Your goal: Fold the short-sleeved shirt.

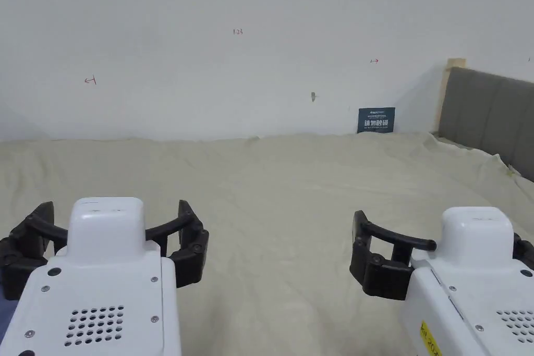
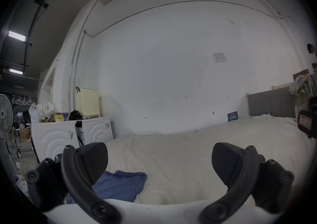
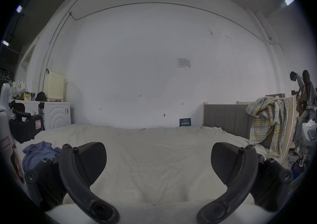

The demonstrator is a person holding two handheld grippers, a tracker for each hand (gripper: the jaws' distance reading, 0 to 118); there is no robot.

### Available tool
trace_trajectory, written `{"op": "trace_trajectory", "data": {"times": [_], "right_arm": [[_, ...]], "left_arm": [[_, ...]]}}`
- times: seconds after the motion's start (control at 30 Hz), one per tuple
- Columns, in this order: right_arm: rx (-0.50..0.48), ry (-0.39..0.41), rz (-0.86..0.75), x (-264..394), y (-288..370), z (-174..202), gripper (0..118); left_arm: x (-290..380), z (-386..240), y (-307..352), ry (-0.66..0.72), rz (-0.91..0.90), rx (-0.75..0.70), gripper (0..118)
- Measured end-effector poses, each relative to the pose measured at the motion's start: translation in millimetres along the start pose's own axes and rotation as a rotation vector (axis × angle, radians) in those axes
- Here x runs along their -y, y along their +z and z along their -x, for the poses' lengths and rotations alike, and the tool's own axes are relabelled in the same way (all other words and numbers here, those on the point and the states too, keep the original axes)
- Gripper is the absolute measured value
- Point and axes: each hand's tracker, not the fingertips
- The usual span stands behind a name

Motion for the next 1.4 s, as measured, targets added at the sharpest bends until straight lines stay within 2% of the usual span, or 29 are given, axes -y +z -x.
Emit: {"op": "trace_trajectory", "data": {"times": [0.1,0.2,0.27,0.47,0.53,0.6,0.67,0.87,0.97,1.0,1.03,1.07,1.1,1.13,1.2,1.27,1.4], "right_arm": [[-0.003,0.002,-0.005,0.2,1.3,-0.3,118],[-0.006,-0.001,-0.006,2.5,1.6,0.6,118],[-0.015,-0.006,-0.006,3.4,1.6,0.7,118],[0.056,-0.014,-0.024,0.1,4.9,6.4,118],[0.068,-0.046,-0.029,0.0,5.4,4.3,118],[0.094,-0.089,-0.033,-1.0,6.4,1.5,118],[0.073,-0.107,-0.013,-2.4,3.6,-2.1,118],[0.08,-0.06,-0.004,0.4,0.2,3.2,118],[0.025,-0.056,-0.012,0.8,1.9,3.5,118],[0.019,-0.054,-0.012,0.6,2.4,3.3,118],[-0.003,-0.044,-0.013,0.0,2.9,2.8,115],[-0.008,-0.036,-0.019,0.3,4.2,4.4,102],[-0.026,-0.018,-0.035,0.3,6.7,5.7,55],[-0.02,-0.001,-0.038,-0.1,7.3,7.0,4],[0.003,0.02,-0.004,-3.0,2.5,6.0,0],[-0.044,-0.015,0.031,-6.0,-0.8,-3.1,0],[0.014,-0.026,0.07,8.1,-8.2,4.6,0]], "left_arm": [[-0.5,7.0,-2.9,0.06,0.027,0.028,118],[0.1,5.7,-4.6,0.048,0.032,0.0,118],[0.9,5.9,-5.4,0.038,0.04,0.041,118],[0.9,4.6,-2.6,0.112,0.055,0.071,118],[0.9,2.3,0.0,0.091,0.016,0.002,118],[-0.1,4.9,2.7,0.104,-0.008,0.029,118],[-3.1,3.4,2.2,0.103,-0.009,0.03,118],[-4.5,-0.2,2.5,0.088,-0.022,0.04,118],[-3.0,-0.9,0.6,0.09,-0.009,0.06,118],[-2.7,-1.5,-0.2,0.083,0.017,0.066,113],[-1.8,-0.6,-0.9,0.091,0.018,0.097,100],[-0.8,0.9,-0.2,0.111,0.025,0.129,67],[-0.4,1.7,0.3,0.119,0.023,0.117,7],[-0.2,1.2,-1.8,0.121,0.037,0.099,0],[2.5,2.8,-3.9,0.12,0.054,0.096,0],[3.3,4.5,-8.9,0.117,0.083,0.131,0],[5.7,-0.3,-10.2,0.079,0.091,0.127,0]]}}
